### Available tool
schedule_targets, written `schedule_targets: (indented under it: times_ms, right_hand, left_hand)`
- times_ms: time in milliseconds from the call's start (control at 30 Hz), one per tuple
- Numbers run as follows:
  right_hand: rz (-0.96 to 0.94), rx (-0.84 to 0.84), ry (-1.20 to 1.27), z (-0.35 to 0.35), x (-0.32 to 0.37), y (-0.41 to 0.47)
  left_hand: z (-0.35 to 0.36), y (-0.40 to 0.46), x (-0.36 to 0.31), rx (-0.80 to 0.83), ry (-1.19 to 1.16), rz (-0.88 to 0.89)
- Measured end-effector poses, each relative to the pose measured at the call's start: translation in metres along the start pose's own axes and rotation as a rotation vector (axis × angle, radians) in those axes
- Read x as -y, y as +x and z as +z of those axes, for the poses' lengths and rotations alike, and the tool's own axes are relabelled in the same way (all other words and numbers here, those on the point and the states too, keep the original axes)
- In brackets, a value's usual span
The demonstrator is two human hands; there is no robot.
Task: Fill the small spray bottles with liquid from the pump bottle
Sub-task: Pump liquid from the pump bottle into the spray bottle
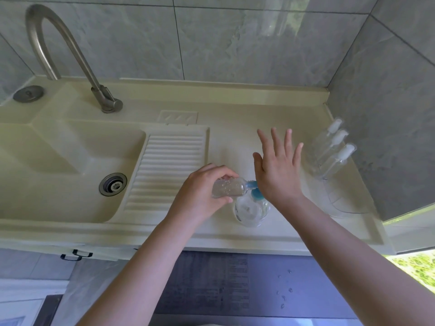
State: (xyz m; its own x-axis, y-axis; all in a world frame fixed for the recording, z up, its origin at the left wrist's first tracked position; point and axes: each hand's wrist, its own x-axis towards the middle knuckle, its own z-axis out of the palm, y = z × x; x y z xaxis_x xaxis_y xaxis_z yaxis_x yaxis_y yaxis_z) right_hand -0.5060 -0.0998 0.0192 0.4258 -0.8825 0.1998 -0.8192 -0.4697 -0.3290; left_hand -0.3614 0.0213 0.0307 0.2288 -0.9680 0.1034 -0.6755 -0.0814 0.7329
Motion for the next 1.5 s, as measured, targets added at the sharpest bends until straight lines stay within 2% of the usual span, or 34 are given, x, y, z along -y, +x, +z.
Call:
schedule_targets:
  times_ms: [100,267,700,867,1000,1200,1333,1500]
  right_hand:
    - [-0.004,-0.029,0.073,-0.009,0.002,0.006]
    - [0.065,0.089,0.081,0.003,-0.001,-0.001]
    - [0.082,0.038,0.151,-0.007,0.001,0.002]
    - [0.104,0.119,0.134,0.001,-0.002,-0.002]
    - [0.068,0.07,0.148,-0.006,-0.003,0.001]
    - [0.064,0.098,0.113,0.003,-0.001,-0.001]
    - [0.058,0.095,0.216,-0.004,0.001,0.004]
    - [0.096,0.129,0.163,0.003,-0.002,-0.001]
  left_hand:
    - [0.0,0.001,0.0,-0.008,-0.002,0.002]
    - [0.001,0.001,-0.002,0.0,0.022,0.002]
    - [-0.001,0.001,0.0,0.0,0.002,-0.016]
    - [0.0,0.001,0.0,-0.002,0.012,-0.015]
    - [-0.001,0.001,-0.001,0.0,0.004,-0.013]
    - [-0.001,0.001,0.001,-0.003,0.013,-0.014]
    - [-0.001,0.0,0.001,-0.011,0.003,-0.011]
    - [0.0,0.0,0.003,-0.006,-0.008,-0.022]
